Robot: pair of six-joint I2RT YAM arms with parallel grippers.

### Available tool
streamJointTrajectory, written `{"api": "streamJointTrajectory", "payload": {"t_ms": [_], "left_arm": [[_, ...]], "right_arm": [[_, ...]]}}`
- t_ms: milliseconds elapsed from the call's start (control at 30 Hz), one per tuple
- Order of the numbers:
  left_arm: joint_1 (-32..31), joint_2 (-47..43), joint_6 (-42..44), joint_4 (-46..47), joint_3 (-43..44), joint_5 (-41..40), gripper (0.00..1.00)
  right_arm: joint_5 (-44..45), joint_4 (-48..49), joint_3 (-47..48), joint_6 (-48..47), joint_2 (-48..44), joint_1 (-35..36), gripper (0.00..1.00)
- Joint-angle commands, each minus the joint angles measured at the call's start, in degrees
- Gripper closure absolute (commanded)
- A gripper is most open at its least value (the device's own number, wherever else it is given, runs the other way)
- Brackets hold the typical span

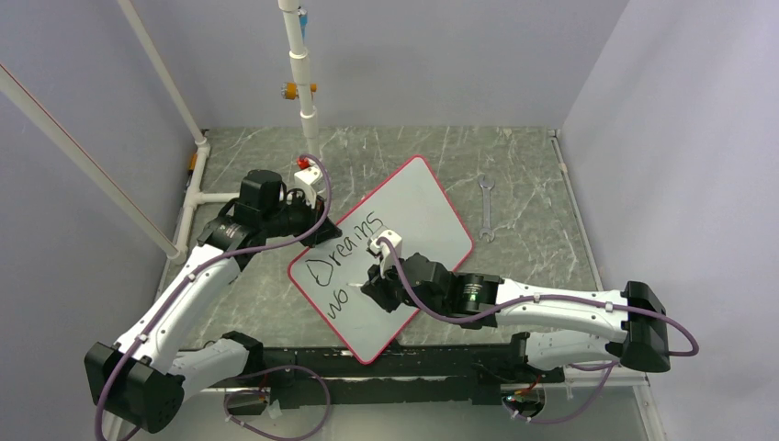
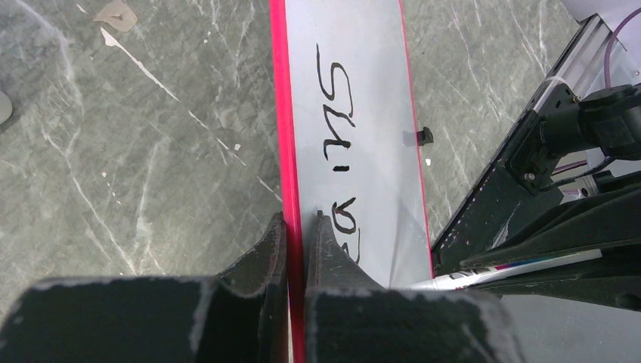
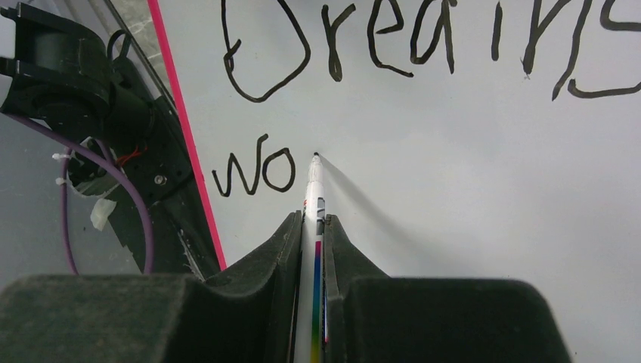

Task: Write a sentence on the whiteboard

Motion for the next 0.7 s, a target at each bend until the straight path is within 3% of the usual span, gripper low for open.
{"api": "streamJointTrajectory", "payload": {"t_ms": [0, 667], "left_arm": [[-0.42, -1.34, 5.96, 1.90, -0.62, -0.74, 1.00], [-0.42, -1.29, 5.88, 1.94, -0.58, -0.62, 1.00]], "right_arm": [[0.04, 2.30, -1.24, 1.14, -0.08, -0.17, 1.00], [-1.36, 1.55, -6.42, 5.24, -4.20, -0.05, 1.00]]}}
